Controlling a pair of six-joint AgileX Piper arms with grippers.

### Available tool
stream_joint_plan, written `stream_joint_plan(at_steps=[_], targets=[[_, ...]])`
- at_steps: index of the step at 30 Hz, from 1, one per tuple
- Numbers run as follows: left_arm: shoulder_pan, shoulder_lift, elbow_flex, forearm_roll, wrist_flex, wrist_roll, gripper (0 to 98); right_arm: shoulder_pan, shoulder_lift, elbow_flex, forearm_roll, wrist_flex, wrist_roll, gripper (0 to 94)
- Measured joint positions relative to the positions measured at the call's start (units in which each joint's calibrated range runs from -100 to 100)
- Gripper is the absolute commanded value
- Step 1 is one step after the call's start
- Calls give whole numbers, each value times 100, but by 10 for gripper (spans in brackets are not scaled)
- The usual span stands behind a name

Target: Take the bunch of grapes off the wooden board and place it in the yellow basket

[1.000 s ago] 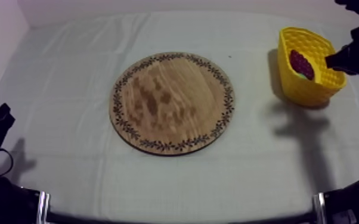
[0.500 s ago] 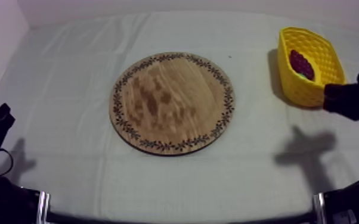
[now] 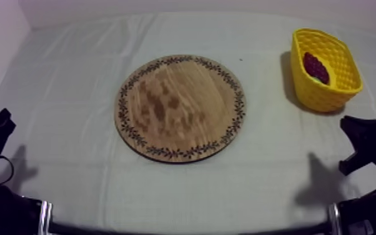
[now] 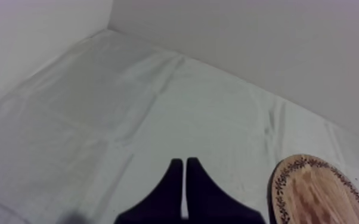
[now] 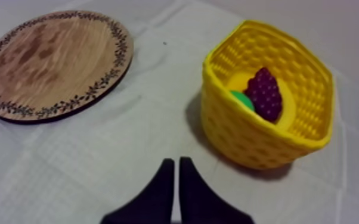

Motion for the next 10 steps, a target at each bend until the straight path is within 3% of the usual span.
stream_joint_plan(at_steps=[5,10], targets=[[0,0,0,0,0,0,0,-38,-460,105,344,-242,-516,5],[0,0,0,0,0,0,0,-23,-494,119,382,-243,-799,5]])
